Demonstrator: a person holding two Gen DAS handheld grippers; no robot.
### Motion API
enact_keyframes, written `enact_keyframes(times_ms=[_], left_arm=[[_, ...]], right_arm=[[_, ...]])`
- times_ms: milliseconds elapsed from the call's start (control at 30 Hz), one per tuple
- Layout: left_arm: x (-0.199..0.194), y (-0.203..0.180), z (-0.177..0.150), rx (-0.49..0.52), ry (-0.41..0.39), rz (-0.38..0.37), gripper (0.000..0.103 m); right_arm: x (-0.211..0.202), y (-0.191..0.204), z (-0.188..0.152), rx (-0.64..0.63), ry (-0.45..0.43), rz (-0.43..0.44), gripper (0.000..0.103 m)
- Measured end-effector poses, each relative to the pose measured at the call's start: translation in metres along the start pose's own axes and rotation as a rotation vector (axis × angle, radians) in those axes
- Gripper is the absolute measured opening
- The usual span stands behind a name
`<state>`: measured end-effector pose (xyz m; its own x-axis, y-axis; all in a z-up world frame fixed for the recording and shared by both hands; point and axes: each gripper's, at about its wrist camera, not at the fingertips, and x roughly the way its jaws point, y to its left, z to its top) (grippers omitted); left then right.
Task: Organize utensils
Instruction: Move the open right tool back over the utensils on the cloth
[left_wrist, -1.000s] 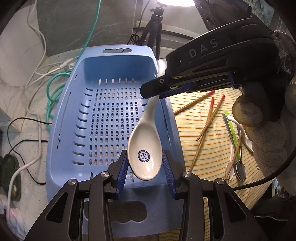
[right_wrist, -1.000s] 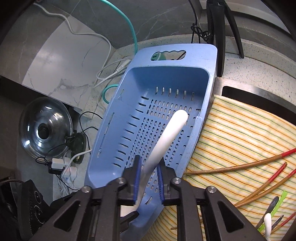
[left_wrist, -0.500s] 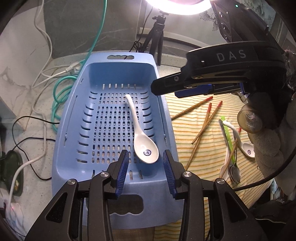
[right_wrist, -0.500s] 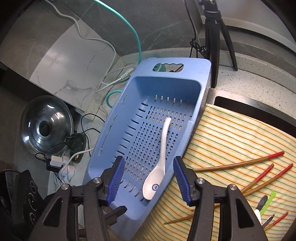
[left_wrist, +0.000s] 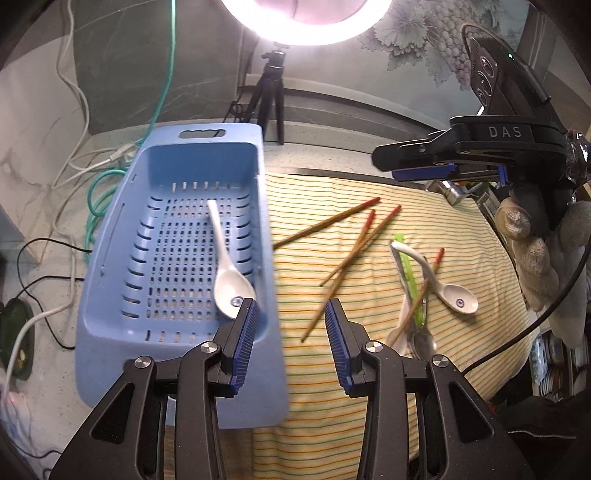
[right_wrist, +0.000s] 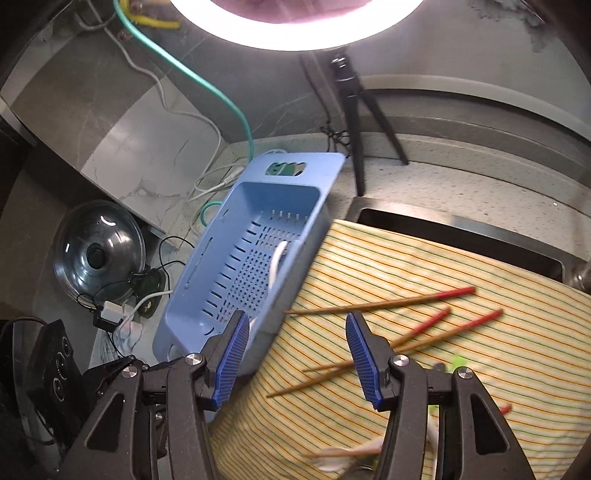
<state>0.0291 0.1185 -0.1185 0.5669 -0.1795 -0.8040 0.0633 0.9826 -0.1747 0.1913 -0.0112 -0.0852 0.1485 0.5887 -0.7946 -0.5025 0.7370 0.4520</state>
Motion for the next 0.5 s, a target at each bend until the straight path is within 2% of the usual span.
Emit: enact_keyframes(times_ms=[267, 367, 500], left_arm=[[0.007, -0.035, -0.010, 0.020, 0.013, -0.047, 0.037], [0.010, -0.051, -0.011, 0.025, 0.019, -0.066, 0.037], [0.014, -0.075, -0.014, 0.043, 0.030, -0.085, 0.037]], right_arm=[[-0.045, -0.055, -0.025, 0.018, -0.046, -0.032, 0.051], [-0.051, -0.072, -0.034, 0.007, -0.017, -0.052, 0.051], [-0.050, -0.098, -0.047, 0.026, 0.075, -0.045, 0.051]])
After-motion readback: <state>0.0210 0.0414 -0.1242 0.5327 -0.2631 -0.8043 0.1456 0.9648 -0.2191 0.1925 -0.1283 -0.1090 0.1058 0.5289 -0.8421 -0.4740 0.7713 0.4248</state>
